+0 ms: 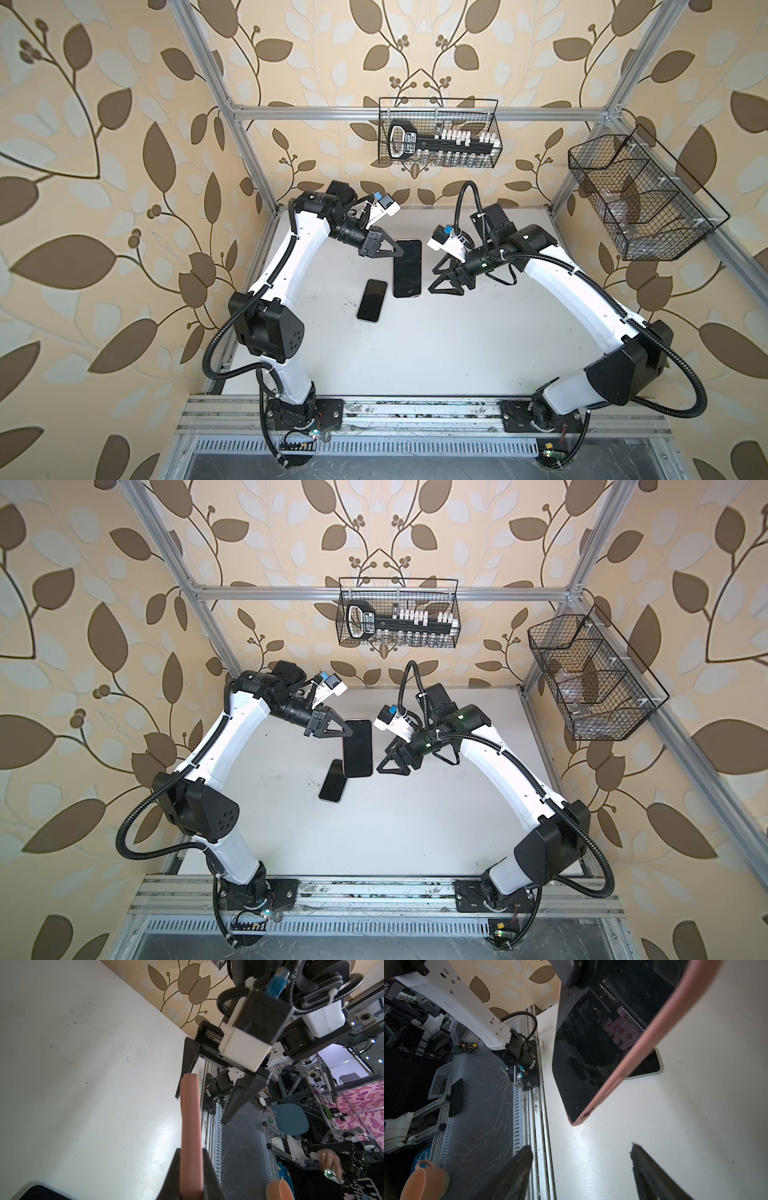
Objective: Take the phone out of the phone case
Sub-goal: Remove the phone case from the phone.
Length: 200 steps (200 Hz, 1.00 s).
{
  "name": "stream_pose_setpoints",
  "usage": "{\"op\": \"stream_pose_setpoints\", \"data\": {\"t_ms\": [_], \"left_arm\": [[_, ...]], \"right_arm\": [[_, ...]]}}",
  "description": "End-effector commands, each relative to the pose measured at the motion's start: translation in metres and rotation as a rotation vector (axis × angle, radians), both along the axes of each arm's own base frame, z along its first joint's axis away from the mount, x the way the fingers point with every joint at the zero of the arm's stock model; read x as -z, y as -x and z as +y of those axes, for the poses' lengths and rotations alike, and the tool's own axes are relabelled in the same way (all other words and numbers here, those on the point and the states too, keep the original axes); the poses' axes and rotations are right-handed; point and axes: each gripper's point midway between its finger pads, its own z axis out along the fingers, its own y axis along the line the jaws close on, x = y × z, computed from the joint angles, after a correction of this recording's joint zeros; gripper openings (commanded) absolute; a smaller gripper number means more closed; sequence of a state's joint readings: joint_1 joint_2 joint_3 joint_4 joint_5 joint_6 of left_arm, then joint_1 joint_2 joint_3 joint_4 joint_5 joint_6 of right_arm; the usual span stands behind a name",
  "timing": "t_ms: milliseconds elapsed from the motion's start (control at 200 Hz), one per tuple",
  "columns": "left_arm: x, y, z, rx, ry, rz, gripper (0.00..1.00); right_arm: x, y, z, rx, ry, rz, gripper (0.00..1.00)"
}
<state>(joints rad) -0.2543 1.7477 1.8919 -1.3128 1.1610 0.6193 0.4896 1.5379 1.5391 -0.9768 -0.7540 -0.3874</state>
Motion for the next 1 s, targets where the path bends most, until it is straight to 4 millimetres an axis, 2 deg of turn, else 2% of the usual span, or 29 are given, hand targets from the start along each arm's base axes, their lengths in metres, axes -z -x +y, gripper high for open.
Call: {"op": "stream_pose_setpoints", "data": {"t_ms": [0, 470, 995], "left_arm": [[-0.028, 0.018, 0.0, 0.028, 0.077, -0.046, 0.0], [-0.041, 0.032, -0.004, 0.058, 0.117, -0.048, 0.0], [-0.044, 0.033, -0.008, 0.06, 0.118, -0.047, 0.0]], "right_arm": [[0.015, 0.002, 0.002, -0.041, 0.032, 0.003, 0.74], [0.023, 0.006, 0.015, -0.096, 0.006, -0.011, 0.67], [0.027, 0.008, 0.021, -0.125, -0.006, -0.017, 0.57]]}}
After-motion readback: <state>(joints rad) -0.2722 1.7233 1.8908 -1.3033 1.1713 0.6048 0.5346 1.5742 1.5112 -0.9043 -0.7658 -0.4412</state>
